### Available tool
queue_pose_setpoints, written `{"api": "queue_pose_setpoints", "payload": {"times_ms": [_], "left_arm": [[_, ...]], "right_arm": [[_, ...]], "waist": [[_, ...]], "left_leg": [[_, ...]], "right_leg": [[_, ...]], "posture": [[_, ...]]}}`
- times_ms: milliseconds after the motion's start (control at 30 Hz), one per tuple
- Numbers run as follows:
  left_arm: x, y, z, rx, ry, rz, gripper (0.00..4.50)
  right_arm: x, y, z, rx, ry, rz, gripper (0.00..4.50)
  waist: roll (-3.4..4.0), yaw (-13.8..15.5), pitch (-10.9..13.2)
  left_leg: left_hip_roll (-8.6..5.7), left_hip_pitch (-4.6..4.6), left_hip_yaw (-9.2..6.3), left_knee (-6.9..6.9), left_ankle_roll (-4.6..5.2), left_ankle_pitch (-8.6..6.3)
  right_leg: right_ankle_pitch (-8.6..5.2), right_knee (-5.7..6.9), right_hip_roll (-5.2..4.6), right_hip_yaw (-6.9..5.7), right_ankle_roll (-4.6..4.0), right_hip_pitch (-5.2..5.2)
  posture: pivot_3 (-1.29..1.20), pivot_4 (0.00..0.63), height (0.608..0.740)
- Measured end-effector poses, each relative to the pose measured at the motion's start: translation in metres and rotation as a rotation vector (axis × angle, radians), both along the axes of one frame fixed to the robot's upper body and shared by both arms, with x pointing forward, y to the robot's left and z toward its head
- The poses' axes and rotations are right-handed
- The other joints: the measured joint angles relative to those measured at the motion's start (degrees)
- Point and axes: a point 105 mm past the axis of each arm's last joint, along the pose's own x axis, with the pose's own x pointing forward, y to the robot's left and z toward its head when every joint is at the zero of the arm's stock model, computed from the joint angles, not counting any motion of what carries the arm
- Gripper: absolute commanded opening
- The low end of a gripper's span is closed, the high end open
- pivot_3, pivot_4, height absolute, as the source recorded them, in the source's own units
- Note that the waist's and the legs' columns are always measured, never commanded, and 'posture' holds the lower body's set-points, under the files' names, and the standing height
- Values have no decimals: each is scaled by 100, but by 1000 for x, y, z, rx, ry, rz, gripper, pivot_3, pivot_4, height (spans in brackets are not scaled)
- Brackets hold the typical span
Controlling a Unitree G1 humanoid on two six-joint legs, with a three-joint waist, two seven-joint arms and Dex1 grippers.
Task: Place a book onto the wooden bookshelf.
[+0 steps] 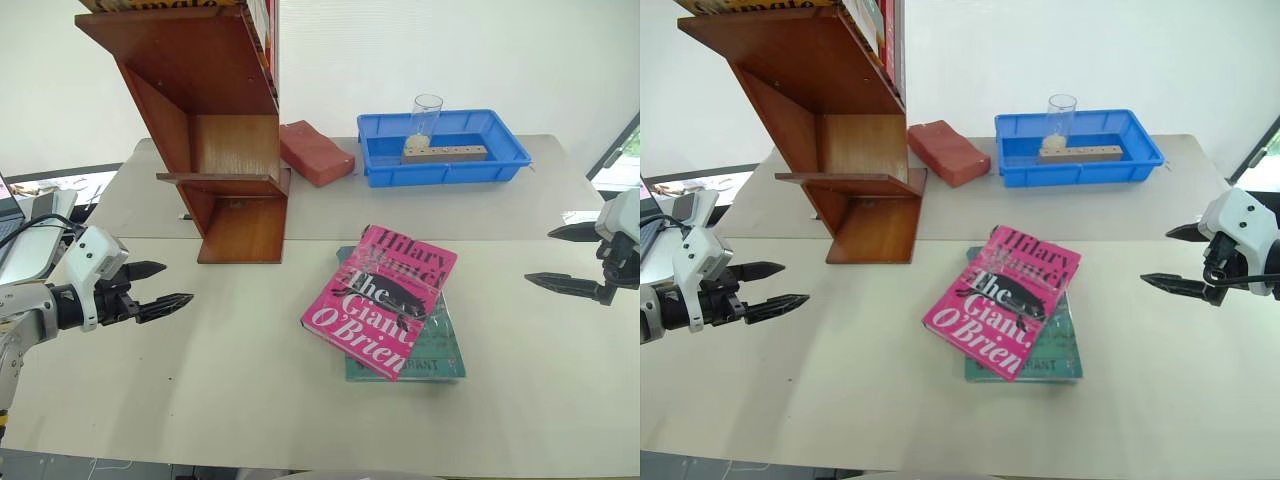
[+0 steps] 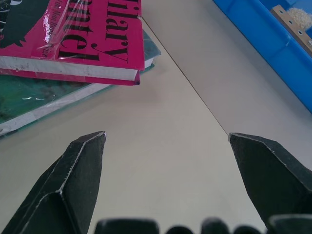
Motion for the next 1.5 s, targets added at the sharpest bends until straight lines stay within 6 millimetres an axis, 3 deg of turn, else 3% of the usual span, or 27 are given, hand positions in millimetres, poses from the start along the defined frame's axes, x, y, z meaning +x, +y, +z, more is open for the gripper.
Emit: {"api": "queue_pose_setpoints", "payload": {"times_ms": [533, 633, 733, 967, 1167, 1367, 1500], "left_arm": [[0, -2, 2, 24, -6, -75, 4500], [6, -10, 7, -32, -10, -86, 4500], [14, -29, 7, -173, 32, -116, 4500], [33, -102, -17, -522, 294, -256, 4500], [61, -168, -38, -754, 502, -307, 4500], [70, -194, -51, -841, 607, -288, 4500], [67, -208, -68, -859, 679, -266, 4500]], "right_arm": [[7, -5, -2, 9, -50, -59, 4449], [6, -4, -8, 31, -40, -58, 3657], [3, 2, -11, 27, -34, -33, 2682], [-3, 24, -27, 2, -21, 29, 197], [1, 37, -59, -27, 33, 37, 89], [5, 48, -79, -33, 68, 52, 89], [14, 69, -82, -4, 47, 99, 89]], "waist": [[0, 9, 0], [1, 16, 0], [3, 36, -2], [-1, 74, -4], [-6, 55, -5], [-6, -19, -5], [-6, -40, -4]], "left_leg": [[1, -1, 0, 1, 0, 0], [0, -2, 0, 4, 0, 0], [-1, -4, 0, 8, 0, 1], [-3, -8, -11, 21, 1, 2], [-6, -21, -14, 35, 2, 2], [-6, -7, -17, 30, 2, 2], [-7, -9, -20, 32, 2, 2]], "right_leg": [[5, 2, 2, -2, -8, -1], [4, 2, 2, -2, -6, 2], [-1, 3, 2, -2, 5, 4], [5, 2, 9, -6, 13, 44], [10, -2, 11, -3, 7, 50], [13, -3, 13, -2, 1, 66], [12, -4, 14, -4, 4, 67]], "posture": [[0, 150, 649], [0, 150, 649], [0, 150, 649], [0, 150, 649], [0, 150, 649], [0, 150, 649], [0, 150, 649]]}}
